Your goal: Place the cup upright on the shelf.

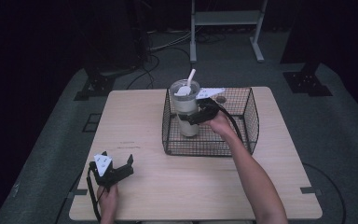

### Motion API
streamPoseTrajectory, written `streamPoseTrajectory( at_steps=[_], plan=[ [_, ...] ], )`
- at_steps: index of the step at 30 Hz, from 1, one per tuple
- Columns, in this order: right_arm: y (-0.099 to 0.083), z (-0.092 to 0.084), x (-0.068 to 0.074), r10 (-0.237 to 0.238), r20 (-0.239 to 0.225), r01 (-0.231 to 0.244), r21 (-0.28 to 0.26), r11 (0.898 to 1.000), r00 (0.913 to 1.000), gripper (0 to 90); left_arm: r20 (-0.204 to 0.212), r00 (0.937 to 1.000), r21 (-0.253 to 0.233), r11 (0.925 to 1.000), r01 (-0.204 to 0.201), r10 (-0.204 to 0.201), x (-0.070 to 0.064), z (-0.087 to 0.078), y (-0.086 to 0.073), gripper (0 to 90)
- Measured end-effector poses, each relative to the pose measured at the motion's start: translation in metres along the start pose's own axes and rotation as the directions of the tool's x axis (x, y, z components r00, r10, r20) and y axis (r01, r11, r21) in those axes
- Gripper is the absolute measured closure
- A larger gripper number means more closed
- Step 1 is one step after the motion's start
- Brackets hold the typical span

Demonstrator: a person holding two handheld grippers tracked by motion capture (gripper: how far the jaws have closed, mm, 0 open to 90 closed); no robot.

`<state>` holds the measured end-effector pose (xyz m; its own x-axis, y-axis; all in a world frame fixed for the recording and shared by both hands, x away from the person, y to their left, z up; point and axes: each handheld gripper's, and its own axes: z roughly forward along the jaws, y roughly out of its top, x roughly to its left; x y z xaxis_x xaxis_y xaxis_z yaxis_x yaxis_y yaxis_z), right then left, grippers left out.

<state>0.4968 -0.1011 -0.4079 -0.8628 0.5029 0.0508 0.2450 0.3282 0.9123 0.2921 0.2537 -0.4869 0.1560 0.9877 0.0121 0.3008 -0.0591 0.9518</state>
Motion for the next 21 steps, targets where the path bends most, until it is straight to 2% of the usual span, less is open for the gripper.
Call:
streamPoseTrajectory(
  at_steps=[8,12,21],
  plan=[
    [-0.006,0.003,-0.005,0.017,0.002,-0.017,0.038,0.999,0.9999,9.1,0.003,1.0000,0.001,1.0000,0.003,-0.003,0.000,0.000,0.000,0.0],
    [-0.007,0.004,-0.006,0.009,-0.002,-0.009,0.050,0.999,1.0000,9.1,0.003,1.0000,-0.001,1.0000,0.003,-0.003,0.000,0.000,0.000,0.0],
    [-0.012,0.006,-0.008,0.017,-0.029,-0.015,0.050,0.999,0.9994,9.0,0.004,1.0000,0.000,1.0000,0.002,-0.002,0.000,0.000,0.000,0.0]
  ],
)
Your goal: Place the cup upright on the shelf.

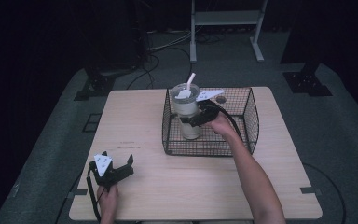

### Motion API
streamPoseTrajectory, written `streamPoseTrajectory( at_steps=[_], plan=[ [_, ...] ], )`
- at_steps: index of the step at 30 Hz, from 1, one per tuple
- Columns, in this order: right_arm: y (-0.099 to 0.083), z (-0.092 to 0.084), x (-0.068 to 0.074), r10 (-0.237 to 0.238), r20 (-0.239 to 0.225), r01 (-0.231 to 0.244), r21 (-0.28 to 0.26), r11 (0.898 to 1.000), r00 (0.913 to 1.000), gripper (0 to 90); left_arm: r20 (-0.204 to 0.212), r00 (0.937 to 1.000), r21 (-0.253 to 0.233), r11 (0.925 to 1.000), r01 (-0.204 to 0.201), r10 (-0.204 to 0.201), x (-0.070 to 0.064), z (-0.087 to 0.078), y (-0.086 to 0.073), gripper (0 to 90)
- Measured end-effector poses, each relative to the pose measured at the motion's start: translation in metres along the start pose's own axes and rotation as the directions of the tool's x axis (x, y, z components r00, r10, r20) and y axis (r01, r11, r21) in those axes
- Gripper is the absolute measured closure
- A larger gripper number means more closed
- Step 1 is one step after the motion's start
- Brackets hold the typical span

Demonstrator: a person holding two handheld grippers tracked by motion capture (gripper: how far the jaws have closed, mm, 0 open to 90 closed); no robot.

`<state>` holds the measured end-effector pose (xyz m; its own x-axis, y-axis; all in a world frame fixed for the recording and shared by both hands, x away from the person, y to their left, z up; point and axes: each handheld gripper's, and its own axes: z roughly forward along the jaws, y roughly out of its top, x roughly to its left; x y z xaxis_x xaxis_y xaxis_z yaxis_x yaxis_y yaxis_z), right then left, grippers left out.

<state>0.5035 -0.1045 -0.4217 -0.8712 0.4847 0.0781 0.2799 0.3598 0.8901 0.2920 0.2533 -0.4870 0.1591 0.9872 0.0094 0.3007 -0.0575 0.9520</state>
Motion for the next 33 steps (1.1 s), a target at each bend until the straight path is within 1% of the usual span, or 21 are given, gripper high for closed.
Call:
streamPoseTrajectory(
  at_steps=[1,2,5,7,9,11,12,17,21,23,26,28,30,33],
  plan=[
    [-0.001,0.000,-0.001,0.002,-0.006,-0.002,0.003,1.000,1.0000,9.0,0.000,1.0000,0.000,1.0000,0.000,0.000,0.000,0.000,0.000,0.0],
    [-0.002,0.000,-0.002,-0.006,-0.008,0.006,-0.008,1.000,0.9999,9.0,0.000,1.0000,0.000,1.0000,0.000,0.000,0.000,0.000,0.000,0.0],
    [-0.005,-0.003,-0.003,0.000,-0.009,0.000,-0.015,1.000,1.0000,8.9,-0.001,1.0000,0.000,1.0000,-0.002,0.002,0.000,0.000,0.000,0.0],
    [-0.006,-0.003,-0.004,-0.005,-0.009,0.005,-0.019,1.000,0.9999,8.9,-0.002,1.0000,0.000,1.0000,-0.003,0.003,0.000,0.000,0.000,0.0],
    [-0.008,-0.005,-0.004,-0.020,-0.001,0.020,-0.023,1.000,0.9998,8.8,-0.003,1.0000,-0.004,1.0000,0.001,-0.001,-0.001,0.000,0.000,0.0],
    [-0.010,-0.005,-0.003,-0.061,0.023,0.062,-0.032,0.998,0.9979,8.8,-0.003,1.0000,0.003,1.0000,-0.006,0.006,0.000,0.000,0.000,0.0],
    [-0.010,-0.006,-0.004,-0.073,0.026,0.074,-0.032,0.997,0.9970,8.8,-0.003,1.0000,0.003,1.0000,-0.006,0.006,-0.001,0.000,0.000,0.0],
    [-0.012,-0.008,-0.005,-0.051,0.030,0.052,-0.035,0.998,0.9982,8.7,-0.003,1.0000,0.003,1.0000,-0.008,0.008,-0.001,0.000,0.000,0.0],
    [-0.013,-0.010,-0.006,-0.056,0.030,0.057,-0.036,0.998,0.9980,8.6,-0.001,1.0000,0.004,1.0000,-0.009,0.009,-0.001,0.000,0.000,0.0],
    [-0.015,-0.011,-0.006,-0.067,0.029,0.068,-0.040,0.997,0.9973,8.4,-0.001,1.0000,0.004,1.0000,-0.009,0.009,-0.001,0.000,0.000,0.0],
    [-0.016,-0.013,-0.006,-0.062,0.027,0.063,-0.030,0.998,0.9977,8.1,-0.001,0.9999,0.004,0.9999,-0.011,0.011,-0.001,0.000,0.000,0.0],
    [-0.018,-0.017,-0.007,-0.050,0.026,0.051,-0.018,0.999,0.9984,8.1,0.000,0.9999,0.006,0.9999,-0.011,0.011,-0.001,0.000,0.000,0.0],
    [-0.020,-0.020,-0.009,-0.053,0.029,0.053,-0.010,0.999,0.9982,8.2,-0.001,0.9999,0.006,0.9999,-0.010,0.010,-0.001,0.000,0.000,0.0],
    [-0.023,-0.024,-0.009,-0.041,0.021,0.041,-0.011,0.999,0.9989,8.1,-0.001,0.9999,0.007,0.9999,-0.012,0.012,-0.001,0.000,0.000,0.0]
  ],
)
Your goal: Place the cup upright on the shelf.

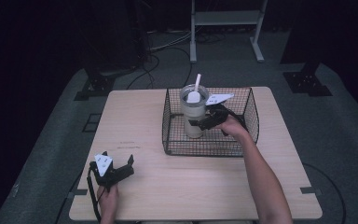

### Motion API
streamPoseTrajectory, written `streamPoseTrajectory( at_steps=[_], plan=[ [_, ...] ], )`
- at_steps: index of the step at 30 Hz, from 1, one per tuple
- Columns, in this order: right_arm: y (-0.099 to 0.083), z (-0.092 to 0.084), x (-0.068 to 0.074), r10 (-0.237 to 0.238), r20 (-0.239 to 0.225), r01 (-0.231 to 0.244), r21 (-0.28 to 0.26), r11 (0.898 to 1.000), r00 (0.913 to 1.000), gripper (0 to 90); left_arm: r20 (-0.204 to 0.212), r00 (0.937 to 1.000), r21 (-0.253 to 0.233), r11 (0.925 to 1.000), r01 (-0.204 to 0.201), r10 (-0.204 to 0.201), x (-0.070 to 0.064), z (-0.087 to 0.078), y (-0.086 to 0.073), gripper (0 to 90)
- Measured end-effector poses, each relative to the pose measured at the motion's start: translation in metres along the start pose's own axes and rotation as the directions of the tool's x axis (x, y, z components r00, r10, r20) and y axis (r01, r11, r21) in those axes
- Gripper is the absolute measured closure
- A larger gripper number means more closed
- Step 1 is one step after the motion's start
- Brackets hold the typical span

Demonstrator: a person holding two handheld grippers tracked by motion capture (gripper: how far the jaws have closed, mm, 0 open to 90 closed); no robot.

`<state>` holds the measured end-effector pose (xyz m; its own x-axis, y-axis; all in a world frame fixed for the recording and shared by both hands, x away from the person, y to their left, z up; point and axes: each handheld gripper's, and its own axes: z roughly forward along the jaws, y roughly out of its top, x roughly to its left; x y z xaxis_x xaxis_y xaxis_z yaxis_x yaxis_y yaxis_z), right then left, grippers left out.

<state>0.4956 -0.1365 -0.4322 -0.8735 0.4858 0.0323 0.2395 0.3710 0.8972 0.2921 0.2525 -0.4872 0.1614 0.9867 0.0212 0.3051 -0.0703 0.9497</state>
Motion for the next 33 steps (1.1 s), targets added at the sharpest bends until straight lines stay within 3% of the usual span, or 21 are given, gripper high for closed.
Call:
streamPoseTrajectory(
  at_steps=[33],
  plan=[
    [0.004,-0.025,0.004,-0.023,0.040,0.022,0.023,0.999,0.9989,8.3,-0.003,1.0000,0.005,1.0000,0.006,-0.006,0.001,0.001,0.000,0.0]
  ],
)
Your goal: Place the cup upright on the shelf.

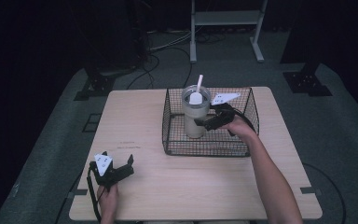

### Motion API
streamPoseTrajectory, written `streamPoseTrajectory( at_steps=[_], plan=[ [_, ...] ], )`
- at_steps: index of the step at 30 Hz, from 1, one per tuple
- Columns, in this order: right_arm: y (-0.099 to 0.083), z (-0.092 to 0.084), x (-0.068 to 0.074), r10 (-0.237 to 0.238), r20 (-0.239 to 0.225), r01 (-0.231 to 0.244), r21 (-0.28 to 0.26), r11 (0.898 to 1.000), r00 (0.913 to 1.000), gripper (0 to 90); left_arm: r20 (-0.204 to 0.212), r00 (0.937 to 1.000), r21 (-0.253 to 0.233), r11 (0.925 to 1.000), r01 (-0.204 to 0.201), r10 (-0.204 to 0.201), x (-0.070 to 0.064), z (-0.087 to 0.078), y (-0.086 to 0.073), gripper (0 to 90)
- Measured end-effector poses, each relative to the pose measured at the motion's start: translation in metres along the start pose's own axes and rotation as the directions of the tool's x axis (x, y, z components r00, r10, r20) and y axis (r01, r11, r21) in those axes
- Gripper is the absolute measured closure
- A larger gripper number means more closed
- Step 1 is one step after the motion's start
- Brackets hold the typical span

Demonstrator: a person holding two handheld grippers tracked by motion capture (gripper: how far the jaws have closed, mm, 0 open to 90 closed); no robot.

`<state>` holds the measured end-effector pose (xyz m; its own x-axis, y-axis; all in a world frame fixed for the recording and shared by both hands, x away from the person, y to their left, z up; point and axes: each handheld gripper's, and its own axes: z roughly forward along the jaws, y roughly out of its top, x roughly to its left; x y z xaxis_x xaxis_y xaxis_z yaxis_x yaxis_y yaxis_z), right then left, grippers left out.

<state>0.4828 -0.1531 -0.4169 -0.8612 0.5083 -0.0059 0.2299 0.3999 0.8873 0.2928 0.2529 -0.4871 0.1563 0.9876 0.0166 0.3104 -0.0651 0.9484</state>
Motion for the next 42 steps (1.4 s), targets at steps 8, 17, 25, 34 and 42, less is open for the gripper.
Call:
streamPoseTrajectory(
  at_steps=[8,17,25,34,42],
  plan=[
    [-0.001,-0.009,0.000,0.007,0.023,-0.008,0.009,1.000,0.9997,8.4,-0.001,1.0000,-0.002,1.0000,-0.002,0.002,-0.001,0.000,0.000,0.0],
    [-0.005,-0.026,0.001,0.044,0.067,-0.043,-0.022,0.999,0.9968,8.5,0.001,0.9999,-0.002,0.9999,-0.010,0.010,-0.001,-0.001,0.000,0.0],
    [0.001,-0.040,0.012,0.043,0.059,-0.041,-0.027,0.999,0.9973,8.6,0.000,0.9999,-0.004,0.9999,-0.011,0.011,-0.001,-0.001,0.000,0.0],
    [0.002,-0.061,0.022,0.049,0.080,-0.046,-0.039,0.998,0.9956,8.6,-0.002,0.9999,-0.002,0.9999,-0.015,0.015,-0.002,-0.001,0.000,0.0],
    [0.010,-0.075,0.034,0.026,0.071,-0.022,-0.050,0.999,0.9971,8.6,-0.004,0.9999,-0.002,0.9999,-0.016,0.016,-0.002,-0.001,0.000,0.0]
  ],
)
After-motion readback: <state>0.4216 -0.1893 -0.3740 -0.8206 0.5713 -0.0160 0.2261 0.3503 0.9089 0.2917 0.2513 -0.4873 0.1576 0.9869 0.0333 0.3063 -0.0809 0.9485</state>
